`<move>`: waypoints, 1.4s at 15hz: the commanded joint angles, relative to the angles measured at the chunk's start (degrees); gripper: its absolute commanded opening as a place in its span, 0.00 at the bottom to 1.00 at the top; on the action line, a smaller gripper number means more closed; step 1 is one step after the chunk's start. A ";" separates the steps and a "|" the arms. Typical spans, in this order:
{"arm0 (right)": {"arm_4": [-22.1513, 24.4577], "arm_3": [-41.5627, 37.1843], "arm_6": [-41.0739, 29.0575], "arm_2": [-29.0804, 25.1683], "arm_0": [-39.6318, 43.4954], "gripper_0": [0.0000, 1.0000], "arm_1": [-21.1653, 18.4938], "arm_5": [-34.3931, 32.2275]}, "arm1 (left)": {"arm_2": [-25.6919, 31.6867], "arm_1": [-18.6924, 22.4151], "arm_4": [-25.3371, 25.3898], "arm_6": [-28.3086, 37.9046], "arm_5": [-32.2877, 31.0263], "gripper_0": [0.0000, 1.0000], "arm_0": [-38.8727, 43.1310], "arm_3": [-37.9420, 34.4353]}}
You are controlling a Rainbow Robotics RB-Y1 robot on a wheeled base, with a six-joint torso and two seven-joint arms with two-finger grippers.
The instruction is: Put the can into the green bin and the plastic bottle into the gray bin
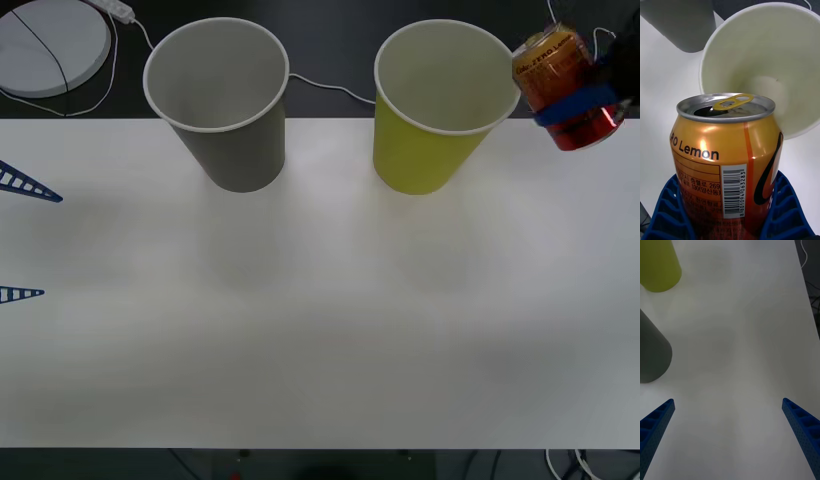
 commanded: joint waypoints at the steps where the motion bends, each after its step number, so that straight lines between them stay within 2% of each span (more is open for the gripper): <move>1: 1.16 9.02 0.26 9.53 -11.09 0.00 4.21 0.05 | 0.00 0.00 0.00 0.00 0.00 1.00 0.00 0.00; 5: 3.97 17.46 2.45 15.68 -18.56 0.00 9.40 1.37 | 0.00 0.00 0.00 0.00 0.00 1.00 0.00 0.00; 9: 10.12 24.40 4.03 16.56 -22.61 0.00 15.55 1.63 | 0.00 0.00 0.00 0.00 0.00 1.00 0.00 0.00; 11: 12.23 27.22 5.27 17.44 -24.10 0.00 17.48 2.78 | 0.00 0.00 0.00 0.00 0.00 1.00 0.00 0.00; 15: 13.02 30.21 5.53 19.55 -26.21 0.00 19.07 5.24 | 0.00 0.00 0.00 0.00 0.00 1.00 0.00 0.00; 16: 13.11 30.21 5.70 19.55 -26.21 0.08 19.07 5.41 | 0.00 0.00 0.00 0.00 0.00 1.00 0.00 0.00; 17: 13.20 30.21 6.06 19.55 -26.21 0.38 19.07 5.59 | 0.00 0.00 0.00 0.00 0.00 1.00 0.00 0.00; 18: 13.20 30.21 6.23 19.55 -26.21 0.85 19.07 5.68 | 0.00 0.00 0.00 0.00 0.00 1.00 0.00 0.00; 19: 13.20 30.21 6.41 19.55 -26.21 1.00 19.07 5.68 | 0.00 0.00 0.00 0.00 0.00 1.00 0.00 0.00; 21: 12.67 30.12 6.85 19.55 -26.21 1.00 18.80 5.68 | 0.00 0.00 0.00 0.00 0.00 1.00 0.00 0.00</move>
